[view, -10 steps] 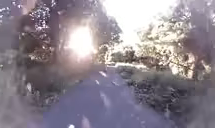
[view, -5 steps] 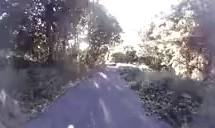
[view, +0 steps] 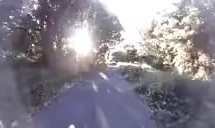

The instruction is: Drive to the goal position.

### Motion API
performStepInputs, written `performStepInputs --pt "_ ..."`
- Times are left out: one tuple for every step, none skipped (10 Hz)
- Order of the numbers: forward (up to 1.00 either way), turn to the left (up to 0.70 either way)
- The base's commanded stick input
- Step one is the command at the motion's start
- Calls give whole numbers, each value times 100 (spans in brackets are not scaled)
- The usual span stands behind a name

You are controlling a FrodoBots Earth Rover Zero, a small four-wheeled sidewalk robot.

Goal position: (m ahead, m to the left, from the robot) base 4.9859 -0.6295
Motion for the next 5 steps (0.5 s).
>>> performStepInputs --pt "70 0" --pt "70 0" --pt "70 0" --pt "70 0" --pt "70 0"
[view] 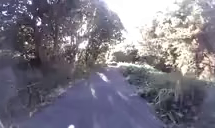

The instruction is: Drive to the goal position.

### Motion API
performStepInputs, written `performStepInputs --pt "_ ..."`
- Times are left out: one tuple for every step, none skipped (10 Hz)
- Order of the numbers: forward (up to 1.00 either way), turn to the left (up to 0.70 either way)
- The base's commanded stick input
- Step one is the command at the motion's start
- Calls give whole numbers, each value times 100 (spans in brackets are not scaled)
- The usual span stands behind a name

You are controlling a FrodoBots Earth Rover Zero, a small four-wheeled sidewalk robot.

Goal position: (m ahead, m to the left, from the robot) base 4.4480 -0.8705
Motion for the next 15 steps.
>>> performStepInputs --pt "70 0" --pt "70 0" --pt "70 0" --pt "70 0" --pt "70 0" --pt "70 0" --pt "70 0" --pt "70 0" --pt "70 0" --pt "70 0" --pt "70 -14" --pt "70 -14" --pt "70 -5" --pt "70 0" --pt "70 0"
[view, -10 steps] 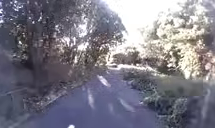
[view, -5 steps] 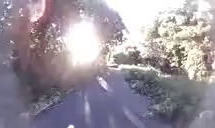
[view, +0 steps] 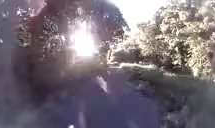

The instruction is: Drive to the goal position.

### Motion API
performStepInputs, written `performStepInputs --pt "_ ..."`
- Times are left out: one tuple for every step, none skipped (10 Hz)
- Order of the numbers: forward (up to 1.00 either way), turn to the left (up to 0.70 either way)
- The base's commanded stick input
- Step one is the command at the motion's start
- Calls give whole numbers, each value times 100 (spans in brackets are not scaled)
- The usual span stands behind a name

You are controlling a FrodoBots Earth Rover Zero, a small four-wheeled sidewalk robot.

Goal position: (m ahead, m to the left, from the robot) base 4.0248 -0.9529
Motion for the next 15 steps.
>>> performStepInputs --pt "70 0" --pt "70 0" --pt "70 0" --pt "70 0" --pt "70 0" --pt "70 0" --pt "70 0" --pt "70 0" --pt "70 0" --pt "70 -14" --pt "70 -14" --pt "70 -14" --pt "70 -14" --pt "70 -14" --pt "70 -14"
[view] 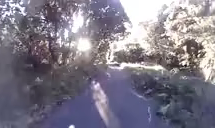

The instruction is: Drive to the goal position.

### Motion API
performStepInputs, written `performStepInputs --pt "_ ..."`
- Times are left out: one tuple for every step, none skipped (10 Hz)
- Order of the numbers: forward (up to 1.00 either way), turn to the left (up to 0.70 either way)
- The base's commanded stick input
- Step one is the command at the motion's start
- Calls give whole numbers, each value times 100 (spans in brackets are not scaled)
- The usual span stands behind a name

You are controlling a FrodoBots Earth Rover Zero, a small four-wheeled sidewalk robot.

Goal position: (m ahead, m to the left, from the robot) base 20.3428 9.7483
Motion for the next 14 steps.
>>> performStepInputs --pt "70 -9" --pt "70 0" --pt "70 0" --pt "70 0" --pt "70 0" --pt "70 0" --pt "70 0" --pt "70 0" --pt "70 0" --pt "70 0" --pt "70 0" --pt "70 -9" --pt "70 -14" --pt "70 -14"
